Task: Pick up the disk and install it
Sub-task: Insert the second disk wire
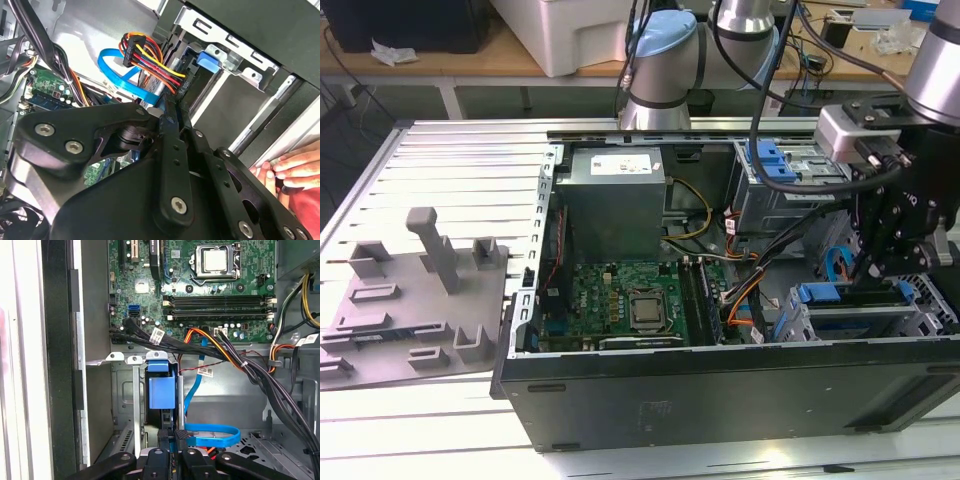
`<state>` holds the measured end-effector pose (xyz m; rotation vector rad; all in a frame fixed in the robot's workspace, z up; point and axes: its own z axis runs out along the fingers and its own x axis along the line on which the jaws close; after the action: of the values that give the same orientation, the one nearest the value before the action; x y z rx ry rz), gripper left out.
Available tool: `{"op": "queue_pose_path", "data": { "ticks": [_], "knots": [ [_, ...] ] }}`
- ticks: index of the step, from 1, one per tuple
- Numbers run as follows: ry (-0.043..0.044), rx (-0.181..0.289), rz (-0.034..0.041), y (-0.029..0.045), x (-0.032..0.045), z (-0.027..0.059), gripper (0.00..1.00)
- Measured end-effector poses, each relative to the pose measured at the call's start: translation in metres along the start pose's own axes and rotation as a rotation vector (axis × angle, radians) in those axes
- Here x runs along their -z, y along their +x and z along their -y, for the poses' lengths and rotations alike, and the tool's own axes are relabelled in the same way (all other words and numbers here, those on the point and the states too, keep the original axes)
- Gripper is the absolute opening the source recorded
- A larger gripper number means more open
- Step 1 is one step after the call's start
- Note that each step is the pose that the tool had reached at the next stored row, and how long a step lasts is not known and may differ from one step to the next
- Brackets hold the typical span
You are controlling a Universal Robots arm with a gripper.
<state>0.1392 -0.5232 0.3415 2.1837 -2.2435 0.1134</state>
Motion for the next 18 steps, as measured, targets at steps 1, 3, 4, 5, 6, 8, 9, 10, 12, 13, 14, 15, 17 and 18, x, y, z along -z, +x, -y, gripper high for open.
{"op": "queue_pose_path", "data": {
  "ticks": [1, 3, 4, 5, 6, 8, 9, 10, 12, 13, 14, 15, 17, 18],
  "knots": [
    [0.0001, 0.000, 0.0000, 0.0000, -0.0002, 0.0000, 0.16],
    [0.0005, 0.000, -0.0001, 0.0000, -0.0007, 0.0000, 0.16],
    [0.0006, 0.000, 0.0000, 0.0000, -0.0008, -0.0001, 0.16],
    [0.0008, 0.000, 0.0000, -0.0001, -0.0010, -0.0001, 0.16],
    [0.0010, 0.000, 0.0000, -0.0001, -0.0012, -0.0001, 0.16],
    [0.0012, 0.000, -0.0001, -0.0001, -0.0015, -0.0001, 0.16],
    [0.0013, 0.000, 0.0000, -0.0001, -0.0017, -0.0001, 0.16],
    [0.0014, 0.000, -0.0001, -0.0001, -0.0019, -0.0001, 0.16],
    [0.0017, 0.000, -0.0001, -0.0001, -0.0023, -0.0001, 0.16],
    [0.0017, 0.000, -0.0002, -0.0001, -0.0023, -0.0001, 0.16],
    [0.0017, 0.000, -0.0001, -0.0001, -0.0024, -0.0001, 0.16],
    [0.0018, 0.000, 0.0000, -0.0001, -0.0025, -0.0002, 0.16],
    [0.0018, 0.000, 0.0000, -0.0001, -0.0025, -0.0001, 0.16],
    [0.0018, 0.000, 0.0000, -0.0001, -0.0025, -0.0002, 0.16]
  ]
}}
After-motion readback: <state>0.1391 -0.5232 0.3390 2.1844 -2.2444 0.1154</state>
